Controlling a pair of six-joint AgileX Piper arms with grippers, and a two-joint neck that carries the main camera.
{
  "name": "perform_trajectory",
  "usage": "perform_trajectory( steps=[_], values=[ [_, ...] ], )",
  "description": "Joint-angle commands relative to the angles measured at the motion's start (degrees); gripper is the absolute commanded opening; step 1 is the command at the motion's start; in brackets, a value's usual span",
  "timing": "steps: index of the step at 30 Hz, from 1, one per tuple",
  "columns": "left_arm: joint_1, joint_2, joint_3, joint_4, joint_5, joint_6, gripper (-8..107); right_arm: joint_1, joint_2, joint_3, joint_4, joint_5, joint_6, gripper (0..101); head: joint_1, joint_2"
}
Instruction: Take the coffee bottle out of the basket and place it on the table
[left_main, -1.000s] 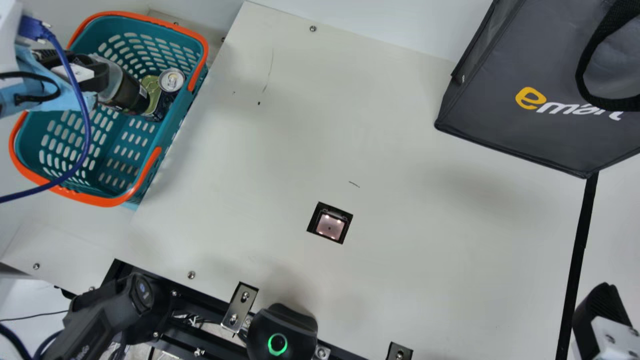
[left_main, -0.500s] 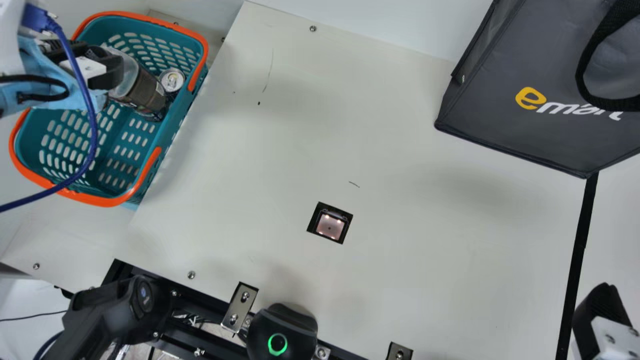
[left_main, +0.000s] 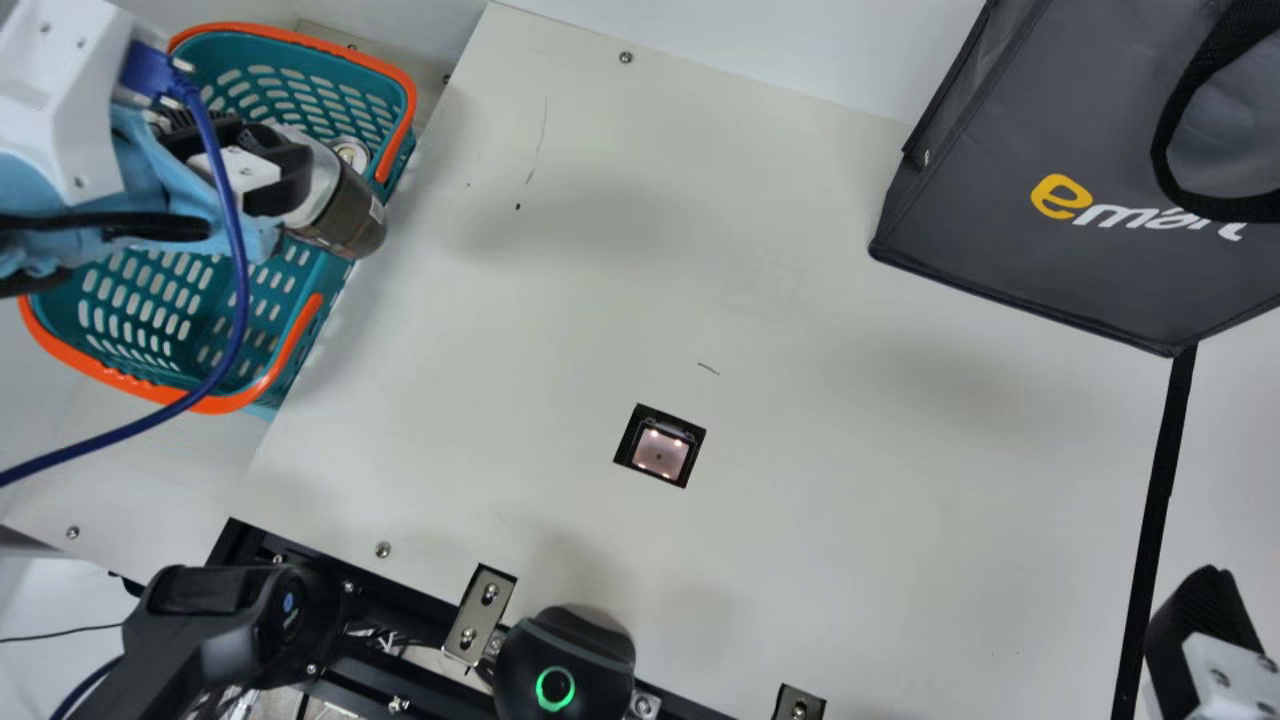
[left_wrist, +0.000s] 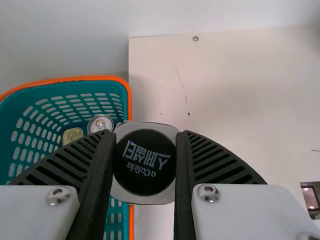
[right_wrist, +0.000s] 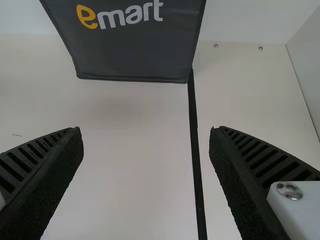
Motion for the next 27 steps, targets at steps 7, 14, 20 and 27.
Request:
perform_trajectory(
  steps=[7,14,20,27],
  values=[
    [-9.92,-0.46,1.60,8.37,-1.90,-13.42,10,0.00,0.00,0.00,0.00,0.00,0.00,91,-1.48,0.14],
    [-17.67,-0.69,3.57,15.62,-2.87,-24.44,10,0.00,0.00,0.00,0.00,0.00,0.00,91,-1.48,0.14],
    [-24.07,-0.74,5.59,21.38,-3.46,-33.39,10,0.00,0.00,0.00,0.00,0.00,0.00,91,-1.48,0.14],
    [-31.61,-0.76,8.33,27.41,-3.98,-43.53,10,0.00,0.00,0.00,0.00,0.00,0.00,91,-1.48,0.14]
  ],
)
